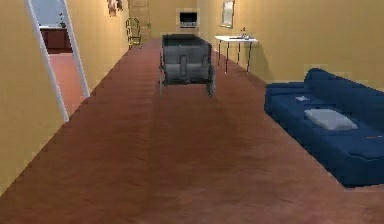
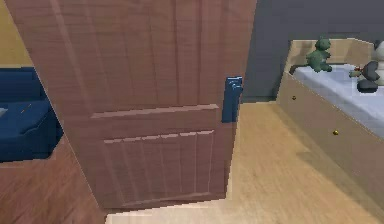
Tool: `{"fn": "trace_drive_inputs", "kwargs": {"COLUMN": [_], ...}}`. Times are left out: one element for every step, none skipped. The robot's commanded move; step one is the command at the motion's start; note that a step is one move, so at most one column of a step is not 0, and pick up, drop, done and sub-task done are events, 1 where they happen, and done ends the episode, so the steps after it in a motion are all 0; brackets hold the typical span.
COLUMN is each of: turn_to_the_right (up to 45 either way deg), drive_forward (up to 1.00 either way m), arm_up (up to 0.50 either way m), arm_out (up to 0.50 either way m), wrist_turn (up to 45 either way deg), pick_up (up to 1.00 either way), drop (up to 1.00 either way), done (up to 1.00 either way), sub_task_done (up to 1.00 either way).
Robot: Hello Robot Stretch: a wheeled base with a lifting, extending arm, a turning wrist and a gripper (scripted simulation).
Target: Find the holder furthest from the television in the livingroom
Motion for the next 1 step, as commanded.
{"fn": "trace_drive_inputs", "kwargs": {"turn_to_the_right": [-3.0], "drive_forward": [0.0], "arm_up": [0.0], "arm_out": [0.0], "wrist_turn": [0.0], "pick_up": [0.0], "drop": [0.0], "done": [0.0], "sub_task_done": [0.0]}}
